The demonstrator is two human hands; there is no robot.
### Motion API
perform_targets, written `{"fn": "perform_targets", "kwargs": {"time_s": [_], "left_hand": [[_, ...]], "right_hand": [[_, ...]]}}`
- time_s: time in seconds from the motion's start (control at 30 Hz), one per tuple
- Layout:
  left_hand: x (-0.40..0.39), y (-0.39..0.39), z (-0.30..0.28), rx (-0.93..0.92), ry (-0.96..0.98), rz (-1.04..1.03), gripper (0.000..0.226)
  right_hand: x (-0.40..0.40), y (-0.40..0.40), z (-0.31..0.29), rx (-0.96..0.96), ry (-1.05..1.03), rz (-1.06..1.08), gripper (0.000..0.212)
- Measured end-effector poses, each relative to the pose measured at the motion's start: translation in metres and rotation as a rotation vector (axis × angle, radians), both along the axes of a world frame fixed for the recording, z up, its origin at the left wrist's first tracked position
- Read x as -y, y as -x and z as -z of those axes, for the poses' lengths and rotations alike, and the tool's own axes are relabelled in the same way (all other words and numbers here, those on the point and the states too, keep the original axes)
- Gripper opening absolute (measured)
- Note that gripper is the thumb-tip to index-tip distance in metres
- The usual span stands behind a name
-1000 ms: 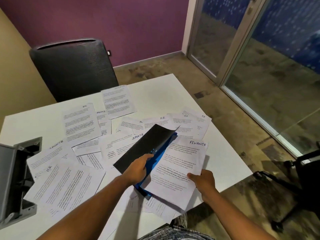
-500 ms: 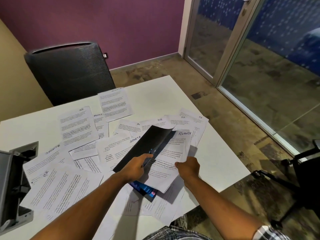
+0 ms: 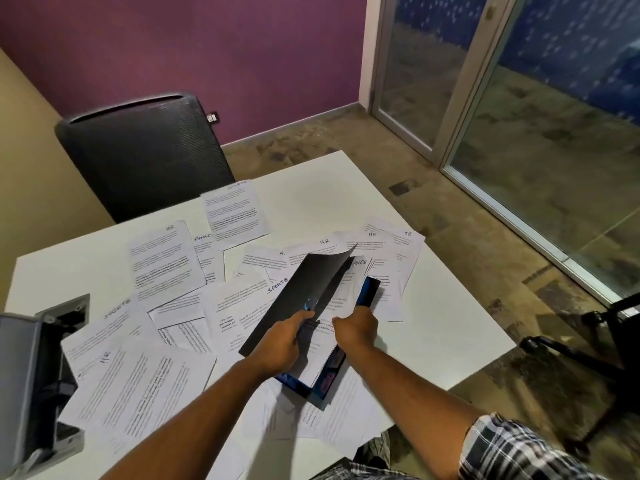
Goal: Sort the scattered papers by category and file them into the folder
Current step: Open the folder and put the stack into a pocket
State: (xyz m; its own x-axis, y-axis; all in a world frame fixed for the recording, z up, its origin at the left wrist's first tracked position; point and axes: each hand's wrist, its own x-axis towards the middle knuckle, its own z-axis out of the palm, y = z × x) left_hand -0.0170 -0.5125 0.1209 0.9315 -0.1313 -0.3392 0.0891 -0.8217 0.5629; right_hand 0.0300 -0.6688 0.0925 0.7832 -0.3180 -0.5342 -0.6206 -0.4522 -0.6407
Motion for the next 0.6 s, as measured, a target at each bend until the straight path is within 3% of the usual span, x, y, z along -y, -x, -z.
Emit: {"fn": "perform_targets", "kwargs": {"time_s": [0.33,0.6], "left_hand": [[0.008,0.008,0.008,-0.026,0.031,0.022,0.069],[0.009,0.01,0.009,-0.008,0.049,-0.056,0.067]], "right_hand": [[-0.019,-0.012,-0.015,-0.015,0.084,-0.107,0.038],[-0.019,-0.02,-0.001,-0.149,0.052,-0.007,0.049]]}}
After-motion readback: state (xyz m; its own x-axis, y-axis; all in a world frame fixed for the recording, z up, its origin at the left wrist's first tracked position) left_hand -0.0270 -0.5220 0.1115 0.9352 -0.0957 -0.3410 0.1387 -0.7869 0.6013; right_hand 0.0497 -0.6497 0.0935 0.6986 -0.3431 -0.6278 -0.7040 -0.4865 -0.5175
